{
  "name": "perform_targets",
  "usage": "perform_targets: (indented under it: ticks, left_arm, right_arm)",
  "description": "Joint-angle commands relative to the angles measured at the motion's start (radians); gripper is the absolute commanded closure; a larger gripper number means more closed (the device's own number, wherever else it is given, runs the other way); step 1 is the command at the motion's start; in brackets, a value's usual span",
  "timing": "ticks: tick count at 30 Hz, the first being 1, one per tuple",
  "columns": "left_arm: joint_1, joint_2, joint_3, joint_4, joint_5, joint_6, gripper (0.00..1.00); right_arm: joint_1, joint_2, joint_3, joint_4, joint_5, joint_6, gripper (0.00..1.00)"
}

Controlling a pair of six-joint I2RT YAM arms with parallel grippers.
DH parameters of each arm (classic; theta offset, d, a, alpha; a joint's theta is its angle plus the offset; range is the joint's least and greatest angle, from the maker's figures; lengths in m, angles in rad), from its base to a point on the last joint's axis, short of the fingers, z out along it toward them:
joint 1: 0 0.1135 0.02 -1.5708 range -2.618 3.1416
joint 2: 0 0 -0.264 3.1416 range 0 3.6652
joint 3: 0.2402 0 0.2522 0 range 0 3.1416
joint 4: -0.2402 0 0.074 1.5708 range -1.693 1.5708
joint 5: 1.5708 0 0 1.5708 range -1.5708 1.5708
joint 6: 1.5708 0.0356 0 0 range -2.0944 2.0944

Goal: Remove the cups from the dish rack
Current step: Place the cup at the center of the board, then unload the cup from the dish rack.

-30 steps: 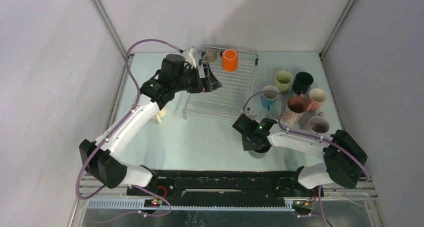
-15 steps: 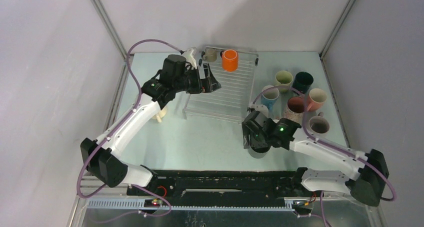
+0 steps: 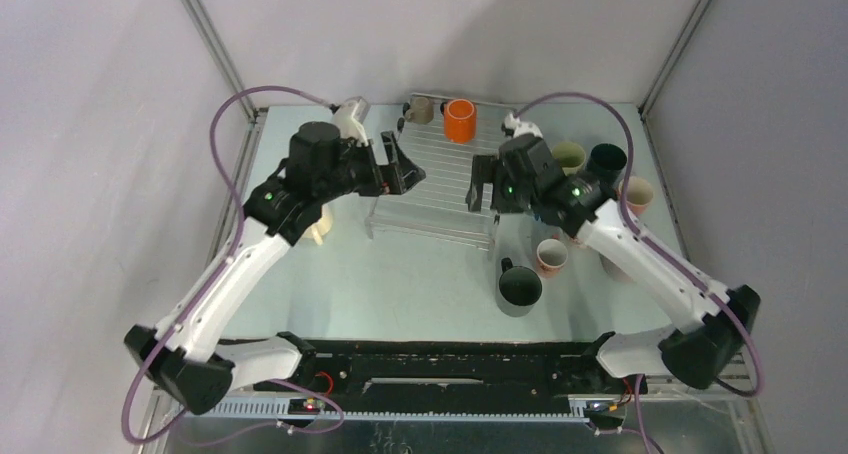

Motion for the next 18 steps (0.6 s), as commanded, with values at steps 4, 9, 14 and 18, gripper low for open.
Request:
perform_targets:
  ticks: [4,9,14,18]
  left_arm:
    - [-0.04,-0.161,-0.114,-0.002,-0.029,-0.004,0.0]
    - [-0.068,-0.211,-0.141,-0.027,-0.053,-0.007,0.0]
    - [-0.073,-0.236,-0.147,-0.044,-0.063,-0.006,0.0]
    - [-0.074,-0.247,-0.138,-0.065,-0.079,0.001,0.0]
  right_arm:
    - [-0.168,0.261,0.245,0.214,-0.05,-0.185,0.0]
    - [-0.233,0.458,0.368,0.341,-0.084,-0.253,0.0]
    - [-0.269,0.63,0.482,0.447,-0.096,-0.315,0.0]
    - [-0.309,0.766,0.59,0.508,-0.14,-0.337,0.0]
